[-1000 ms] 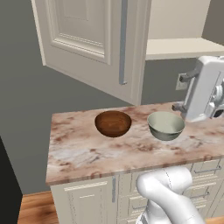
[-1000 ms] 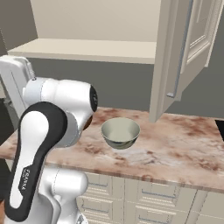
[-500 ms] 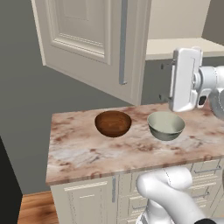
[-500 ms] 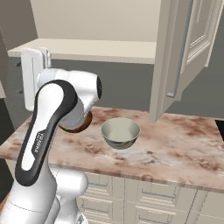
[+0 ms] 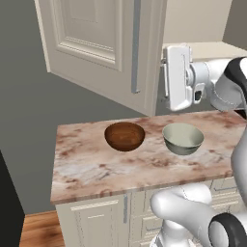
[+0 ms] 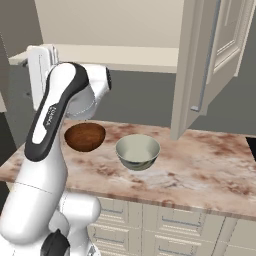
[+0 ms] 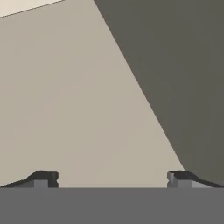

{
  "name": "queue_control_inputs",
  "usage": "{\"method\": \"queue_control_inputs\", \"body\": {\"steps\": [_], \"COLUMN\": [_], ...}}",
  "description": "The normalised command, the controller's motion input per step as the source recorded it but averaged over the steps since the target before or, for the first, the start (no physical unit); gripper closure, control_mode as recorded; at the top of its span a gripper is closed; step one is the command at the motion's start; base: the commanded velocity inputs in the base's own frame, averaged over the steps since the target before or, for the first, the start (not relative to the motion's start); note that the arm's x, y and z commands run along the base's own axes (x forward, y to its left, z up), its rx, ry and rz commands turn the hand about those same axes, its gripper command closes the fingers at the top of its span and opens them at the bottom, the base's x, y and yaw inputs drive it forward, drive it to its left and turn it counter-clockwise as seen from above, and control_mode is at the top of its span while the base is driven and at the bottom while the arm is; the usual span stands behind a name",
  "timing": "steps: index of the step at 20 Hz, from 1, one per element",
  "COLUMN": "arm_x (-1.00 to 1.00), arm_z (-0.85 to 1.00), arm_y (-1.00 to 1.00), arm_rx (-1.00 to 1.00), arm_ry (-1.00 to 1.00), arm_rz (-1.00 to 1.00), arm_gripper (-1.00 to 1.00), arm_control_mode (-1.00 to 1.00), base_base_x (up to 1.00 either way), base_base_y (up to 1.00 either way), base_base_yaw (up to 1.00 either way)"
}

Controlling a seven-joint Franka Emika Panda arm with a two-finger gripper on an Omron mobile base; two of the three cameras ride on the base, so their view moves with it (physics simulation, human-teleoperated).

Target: Open the cabinet. Pick the bowls from the counter and place them in the cabinet. Then close the cabinet.

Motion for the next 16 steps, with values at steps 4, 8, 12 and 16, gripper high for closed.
{"method": "queue_control_inputs", "body": {"steps": [4,8,12,16], "arm_x": [0.57,0.21,0.00,0.00], "arm_z": [0.00,0.00,0.00,0.00], "arm_y": [0.37,0.76,0.94,1.00], "arm_rx": [-0.03,-0.05,-0.12,-0.07], "arm_ry": [0.06,0.13,0.13,0.11], "arm_rz": [0.06,0.07,0.06,0.03], "arm_gripper": [-1.00,-1.00,-1.00,-1.00], "arm_control_mode": [-1.00,-1.00,-1.00,-1.00], "base_base_x": [0.00,0.00,0.00,0.00], "base_base_y": [0.00,0.00,0.00,0.00], "base_base_yaw": [0.00,0.00,0.00,0.00]}}
